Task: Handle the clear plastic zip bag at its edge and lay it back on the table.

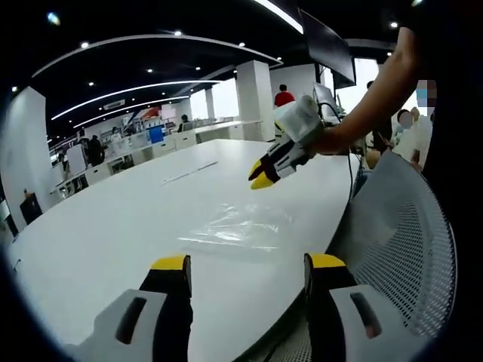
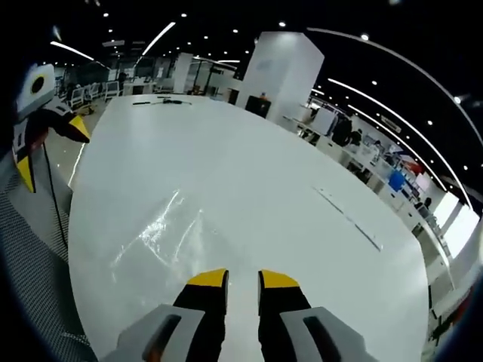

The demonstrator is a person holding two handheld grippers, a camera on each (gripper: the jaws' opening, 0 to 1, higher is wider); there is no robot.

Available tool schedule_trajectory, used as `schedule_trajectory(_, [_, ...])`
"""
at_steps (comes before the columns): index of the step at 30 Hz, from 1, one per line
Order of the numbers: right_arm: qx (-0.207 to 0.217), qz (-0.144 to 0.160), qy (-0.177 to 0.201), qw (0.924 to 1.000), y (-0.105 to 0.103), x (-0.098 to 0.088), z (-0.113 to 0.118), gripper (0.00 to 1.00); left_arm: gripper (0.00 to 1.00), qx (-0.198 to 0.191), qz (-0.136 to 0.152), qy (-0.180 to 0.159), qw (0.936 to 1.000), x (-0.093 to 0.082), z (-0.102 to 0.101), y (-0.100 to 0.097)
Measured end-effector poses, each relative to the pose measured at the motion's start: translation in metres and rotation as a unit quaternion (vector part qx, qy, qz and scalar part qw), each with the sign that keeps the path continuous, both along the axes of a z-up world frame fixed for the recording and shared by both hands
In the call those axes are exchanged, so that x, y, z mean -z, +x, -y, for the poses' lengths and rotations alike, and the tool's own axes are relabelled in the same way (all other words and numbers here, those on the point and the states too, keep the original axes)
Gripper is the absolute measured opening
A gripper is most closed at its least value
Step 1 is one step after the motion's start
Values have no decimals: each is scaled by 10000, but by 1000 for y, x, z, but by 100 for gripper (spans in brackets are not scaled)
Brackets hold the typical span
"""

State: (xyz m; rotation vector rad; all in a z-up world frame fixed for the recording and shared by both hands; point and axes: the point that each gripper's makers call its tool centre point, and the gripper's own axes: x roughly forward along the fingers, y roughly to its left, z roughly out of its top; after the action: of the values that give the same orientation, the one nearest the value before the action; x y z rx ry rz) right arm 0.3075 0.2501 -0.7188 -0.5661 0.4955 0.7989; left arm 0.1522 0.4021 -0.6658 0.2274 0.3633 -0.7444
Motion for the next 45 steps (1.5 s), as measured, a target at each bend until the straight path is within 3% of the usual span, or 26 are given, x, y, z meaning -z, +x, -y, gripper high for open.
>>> schedule_trajectory(11, [57,-52,272,9996,-19,-18,13,20,60,84,-56,12,9999,2,1,1])
schedule_trajectory(23, [149,-107,472,9987,-28,-24,20,24,60,95,-30,36,9999,1,3,1])
schedule_trajectory(32, [202,-672,585,9958,-35,-1,11,24,60,100,29,81,9999,0,3,0])
schedule_trajectory(39, [460,-1269,799,9876,-33,20,5,23,60,84,38,74,9999,0,2,1])
schedule_trajectory(45, [752,-1553,964,9803,-24,34,3,21,59,111,15,100,9999,2,3,1])
